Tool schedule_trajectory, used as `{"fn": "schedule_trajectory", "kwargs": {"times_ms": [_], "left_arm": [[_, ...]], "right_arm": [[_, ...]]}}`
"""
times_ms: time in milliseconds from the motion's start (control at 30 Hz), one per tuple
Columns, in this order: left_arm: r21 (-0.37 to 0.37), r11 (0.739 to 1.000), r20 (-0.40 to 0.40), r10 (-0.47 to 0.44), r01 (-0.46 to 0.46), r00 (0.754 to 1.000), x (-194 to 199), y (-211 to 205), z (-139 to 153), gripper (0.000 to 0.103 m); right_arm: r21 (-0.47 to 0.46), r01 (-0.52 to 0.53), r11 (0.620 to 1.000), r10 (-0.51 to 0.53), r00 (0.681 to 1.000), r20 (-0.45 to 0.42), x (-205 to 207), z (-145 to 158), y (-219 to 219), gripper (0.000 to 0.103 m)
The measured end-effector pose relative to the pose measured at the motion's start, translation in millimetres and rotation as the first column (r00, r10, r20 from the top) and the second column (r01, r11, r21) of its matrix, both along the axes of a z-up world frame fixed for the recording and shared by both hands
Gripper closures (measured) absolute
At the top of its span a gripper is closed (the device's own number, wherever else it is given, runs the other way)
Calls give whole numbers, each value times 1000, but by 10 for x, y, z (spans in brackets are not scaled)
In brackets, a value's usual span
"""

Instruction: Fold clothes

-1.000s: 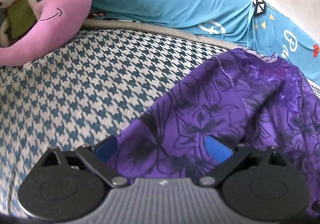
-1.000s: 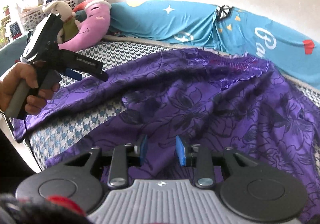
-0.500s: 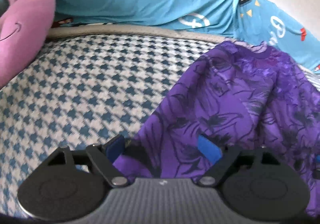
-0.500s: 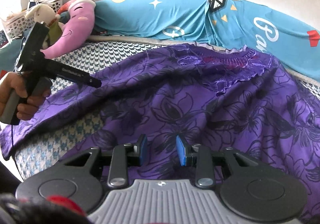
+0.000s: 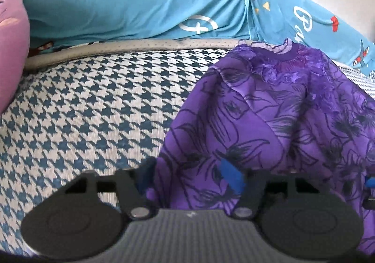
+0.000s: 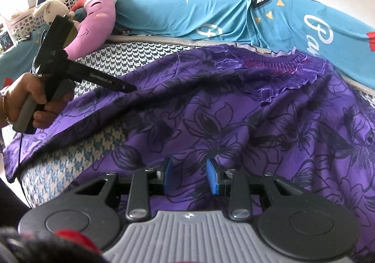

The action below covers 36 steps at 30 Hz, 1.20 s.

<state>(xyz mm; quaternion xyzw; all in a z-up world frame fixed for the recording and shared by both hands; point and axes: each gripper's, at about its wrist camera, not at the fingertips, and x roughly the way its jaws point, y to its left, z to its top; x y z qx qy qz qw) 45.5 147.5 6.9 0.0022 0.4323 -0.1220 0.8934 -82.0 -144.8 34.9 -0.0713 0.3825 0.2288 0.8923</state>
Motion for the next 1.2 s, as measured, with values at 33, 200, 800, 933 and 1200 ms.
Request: {"fn": "schedule_trajectory", "kwargs": {"times_ms": [33, 200, 800, 933, 1200], "left_arm": [[-1, 1000, 1, 2, -2, 1000, 0, -1, 2, 56], [-6, 1000, 8, 11, -10, 1000, -7, -17, 17, 88], [190, 925, 268, 274, -329, 924, 374, -243, 489, 95], [209, 894, 269, 337, -396, 902, 575, -203, 441, 95], [72, 816, 142, 561, -574, 815, 663, 194, 388, 57]], "right_arm": [[-1, -1, 1000, 1, 1000, 1, 1, 2, 4, 71], [1, 2, 1000, -2, 1000, 1, 3, 5, 19, 71], [46, 35, 998, -37, 999, 38, 194, 59, -6, 71], [47, 41, 998, -43, 998, 38, 233, 59, -16, 71], [48, 56, 997, -58, 998, 37, 309, 59, -45, 71]]}}
